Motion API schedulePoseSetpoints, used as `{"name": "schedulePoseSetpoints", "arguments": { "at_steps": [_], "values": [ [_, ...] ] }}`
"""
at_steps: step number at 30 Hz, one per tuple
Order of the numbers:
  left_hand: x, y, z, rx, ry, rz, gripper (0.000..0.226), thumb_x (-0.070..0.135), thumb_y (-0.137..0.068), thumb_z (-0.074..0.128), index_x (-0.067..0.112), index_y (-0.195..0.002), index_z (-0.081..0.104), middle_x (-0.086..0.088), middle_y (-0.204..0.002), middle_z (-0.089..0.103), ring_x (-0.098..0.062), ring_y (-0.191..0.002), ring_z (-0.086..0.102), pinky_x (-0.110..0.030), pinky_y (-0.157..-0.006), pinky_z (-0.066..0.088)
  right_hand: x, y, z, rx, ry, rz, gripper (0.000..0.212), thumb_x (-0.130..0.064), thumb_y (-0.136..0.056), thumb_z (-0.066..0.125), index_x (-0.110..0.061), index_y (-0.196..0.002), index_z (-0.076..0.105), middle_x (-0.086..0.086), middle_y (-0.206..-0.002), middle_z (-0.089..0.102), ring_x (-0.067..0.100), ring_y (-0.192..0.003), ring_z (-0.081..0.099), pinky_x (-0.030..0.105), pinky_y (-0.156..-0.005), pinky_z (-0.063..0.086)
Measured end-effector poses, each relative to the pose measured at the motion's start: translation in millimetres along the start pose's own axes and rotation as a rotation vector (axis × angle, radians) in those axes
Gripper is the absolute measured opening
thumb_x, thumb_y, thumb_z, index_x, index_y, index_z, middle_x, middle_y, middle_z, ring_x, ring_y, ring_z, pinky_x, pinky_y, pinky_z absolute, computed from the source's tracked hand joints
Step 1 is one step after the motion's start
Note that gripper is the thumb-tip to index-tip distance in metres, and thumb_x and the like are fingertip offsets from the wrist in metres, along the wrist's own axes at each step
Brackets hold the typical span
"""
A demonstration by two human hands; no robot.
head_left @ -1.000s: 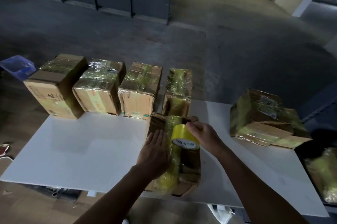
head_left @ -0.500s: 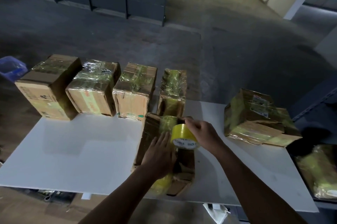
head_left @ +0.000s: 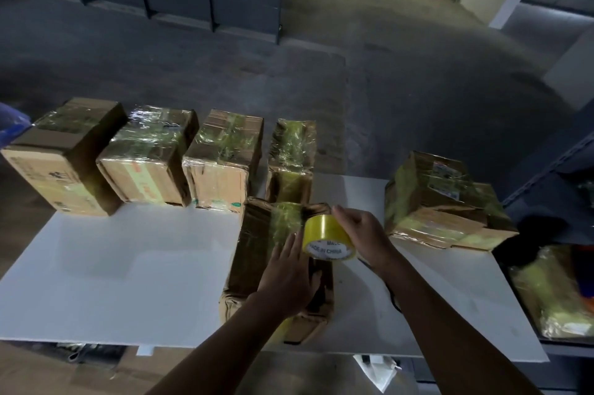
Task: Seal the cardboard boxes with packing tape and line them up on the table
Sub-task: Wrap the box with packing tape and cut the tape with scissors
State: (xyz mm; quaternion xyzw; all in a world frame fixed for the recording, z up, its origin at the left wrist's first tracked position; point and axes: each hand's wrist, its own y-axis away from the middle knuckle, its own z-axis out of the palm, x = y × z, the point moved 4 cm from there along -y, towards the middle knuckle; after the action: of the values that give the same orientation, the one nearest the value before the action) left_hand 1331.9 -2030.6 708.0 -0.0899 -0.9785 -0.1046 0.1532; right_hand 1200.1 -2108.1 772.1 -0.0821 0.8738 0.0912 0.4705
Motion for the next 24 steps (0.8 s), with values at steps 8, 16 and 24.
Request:
{"name": "schedulePoseSetpoints", "arguments": {
  "at_steps": [8, 16, 24],
  "values": [
    [-8.8, -2.5, 5.3, -0.075, -0.044, -0.032, 0.072, 0.051, -0.101, 0.021, 0.008, -0.153, -0.004, -0.011, -0.161, -0.009, -0.023, -0.148, -0.008, -0.040, -0.121, 0.001, 13.0, -4.1, -21.8, 0.092, 0.143, -0.095, 0.049, -0.034, -0.093, 0.060, -0.009, -0.052, 0.053, 0.002, -0.047, 0.044, 0.005, -0.045, 0.042, 0.026, -0.050, 0.032],
    [-8.3, -5.0, 8.7, -0.104, -0.064, -0.072, 0.081, 0.061, -0.097, 0.018, 0.007, -0.153, -0.005, -0.011, -0.161, -0.009, -0.022, -0.148, -0.010, -0.041, -0.121, 0.002, 46.1, -1.5, -34.6, 0.039, 0.188, -0.063, 0.055, -0.033, -0.095, 0.056, -0.019, -0.046, 0.034, -0.006, -0.041, 0.029, 0.005, -0.039, 0.031, 0.020, -0.045, 0.026],
    [20.2, -15.2, -7.7, -0.186, -0.195, -0.184, 0.086, 0.066, -0.094, 0.025, 0.004, -0.151, 0.012, -0.022, -0.159, 0.002, -0.038, -0.147, 0.002, -0.060, -0.114, 0.006, 64.5, 3.2, -19.5, -0.030, 0.193, -0.033, 0.052, -0.027, -0.097, 0.052, -0.022, -0.047, 0.038, -0.008, -0.041, 0.034, 0.003, -0.041, 0.034, 0.021, -0.047, 0.028]
  ]
}}
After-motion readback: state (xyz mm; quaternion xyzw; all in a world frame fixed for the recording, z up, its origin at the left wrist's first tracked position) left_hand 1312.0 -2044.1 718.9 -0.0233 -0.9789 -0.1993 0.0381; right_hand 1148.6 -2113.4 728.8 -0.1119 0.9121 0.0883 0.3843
